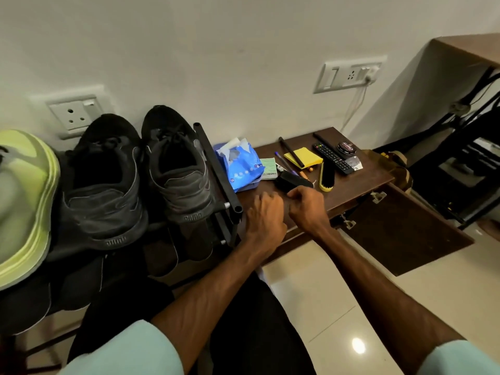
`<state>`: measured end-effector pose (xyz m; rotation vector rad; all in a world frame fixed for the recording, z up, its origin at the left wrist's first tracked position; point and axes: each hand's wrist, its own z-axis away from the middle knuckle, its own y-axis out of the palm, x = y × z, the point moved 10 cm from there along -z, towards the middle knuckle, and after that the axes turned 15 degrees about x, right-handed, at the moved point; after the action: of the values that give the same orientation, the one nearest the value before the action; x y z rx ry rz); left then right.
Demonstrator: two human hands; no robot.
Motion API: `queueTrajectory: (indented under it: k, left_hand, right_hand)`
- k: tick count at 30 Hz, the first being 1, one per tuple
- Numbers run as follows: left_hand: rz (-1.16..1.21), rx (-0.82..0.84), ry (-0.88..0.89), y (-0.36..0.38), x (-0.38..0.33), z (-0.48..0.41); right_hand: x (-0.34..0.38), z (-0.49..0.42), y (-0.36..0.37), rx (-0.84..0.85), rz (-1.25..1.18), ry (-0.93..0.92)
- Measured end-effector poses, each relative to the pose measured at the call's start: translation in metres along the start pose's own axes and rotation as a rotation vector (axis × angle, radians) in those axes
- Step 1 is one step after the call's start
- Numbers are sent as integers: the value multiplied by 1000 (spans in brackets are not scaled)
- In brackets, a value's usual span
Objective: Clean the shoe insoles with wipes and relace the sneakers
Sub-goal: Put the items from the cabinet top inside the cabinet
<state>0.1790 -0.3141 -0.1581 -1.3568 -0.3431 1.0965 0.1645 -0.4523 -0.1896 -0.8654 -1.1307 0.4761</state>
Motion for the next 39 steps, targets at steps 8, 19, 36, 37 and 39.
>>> queueTrajectory:
  k: [8,19,36,37,39]
  left_hand:
    - [-125,-20,-49,10,-1,-15]
    - [-167,6,-214,28,23,-31]
    - [-110,21,-144,42,32,-53]
    - [-112,15,-134,41,30,-52]
    - [-115,18,-111,42,27,-50]
  right_hand:
    - [-3,-4,-22,-158,97,-38]
    - [-15,-40,-9,2,454,59]
    - [-42,12,11,125,175,187]
    - [-42,13,14,137,130,188]
    - [-45,15,19,164,40,188]
